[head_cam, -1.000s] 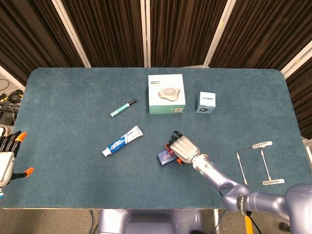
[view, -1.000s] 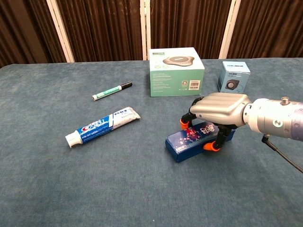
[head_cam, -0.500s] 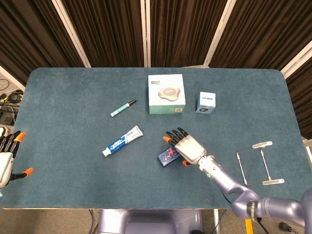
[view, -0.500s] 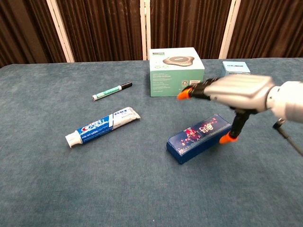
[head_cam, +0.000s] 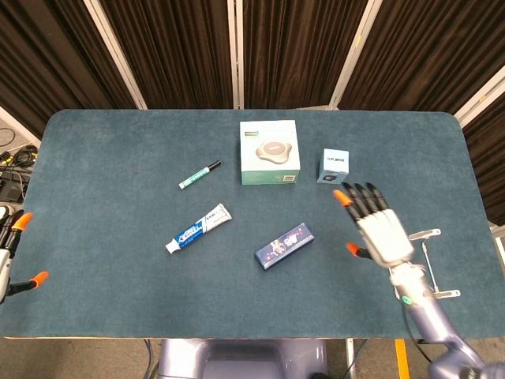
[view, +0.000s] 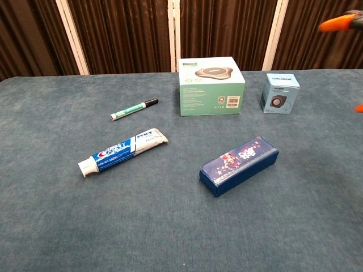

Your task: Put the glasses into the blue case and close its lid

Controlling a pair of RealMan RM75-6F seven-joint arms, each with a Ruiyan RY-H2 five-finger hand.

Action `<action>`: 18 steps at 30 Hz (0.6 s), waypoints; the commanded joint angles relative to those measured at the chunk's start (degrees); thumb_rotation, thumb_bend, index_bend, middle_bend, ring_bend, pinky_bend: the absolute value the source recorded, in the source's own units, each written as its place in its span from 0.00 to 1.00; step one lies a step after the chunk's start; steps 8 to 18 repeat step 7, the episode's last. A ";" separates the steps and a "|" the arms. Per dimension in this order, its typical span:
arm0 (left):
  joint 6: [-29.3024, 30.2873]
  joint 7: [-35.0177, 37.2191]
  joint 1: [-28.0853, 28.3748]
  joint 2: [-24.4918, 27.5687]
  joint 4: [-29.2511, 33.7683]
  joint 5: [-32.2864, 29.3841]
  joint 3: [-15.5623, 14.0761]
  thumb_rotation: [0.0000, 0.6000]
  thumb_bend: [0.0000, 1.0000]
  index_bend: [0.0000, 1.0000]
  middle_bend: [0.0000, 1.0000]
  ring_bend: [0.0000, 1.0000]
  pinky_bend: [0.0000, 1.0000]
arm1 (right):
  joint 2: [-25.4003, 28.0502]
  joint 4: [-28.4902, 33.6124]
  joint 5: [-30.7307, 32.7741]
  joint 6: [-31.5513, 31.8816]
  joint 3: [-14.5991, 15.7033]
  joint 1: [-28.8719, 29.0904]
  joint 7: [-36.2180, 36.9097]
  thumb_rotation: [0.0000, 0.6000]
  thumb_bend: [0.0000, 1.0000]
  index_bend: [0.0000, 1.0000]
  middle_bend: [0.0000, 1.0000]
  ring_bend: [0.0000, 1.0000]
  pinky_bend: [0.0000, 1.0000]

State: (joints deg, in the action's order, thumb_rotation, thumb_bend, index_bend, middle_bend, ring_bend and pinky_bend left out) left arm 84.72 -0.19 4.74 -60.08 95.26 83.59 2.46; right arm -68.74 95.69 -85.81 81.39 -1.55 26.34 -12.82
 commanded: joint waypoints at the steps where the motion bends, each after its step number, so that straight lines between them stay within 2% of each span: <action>1: 0.51 0.99 -0.29 0.26 -0.34 0.18 0.12 1.00 0.00 0.00 0.00 0.00 0.00 | 0.90 -1.85 -2.69 3.80 1.36 -3.43 1.98 1.00 0.00 0.01 0.00 0.00 0.00; 7: 0.89 2.01 -0.54 0.52 -0.62 0.35 0.21 1.00 0.00 0.00 0.00 0.00 0.00 | 0.47 -5.07 -3.17 6.11 2.01 -6.89 3.43 1.00 0.00 0.00 0.00 0.00 0.00; 18: 0.89 2.01 -0.54 0.52 -0.62 0.35 0.21 1.00 0.00 0.00 0.00 0.00 0.00 | 0.47 -5.07 -3.17 6.11 2.01 -6.89 3.43 1.00 0.00 0.00 0.00 0.00 0.00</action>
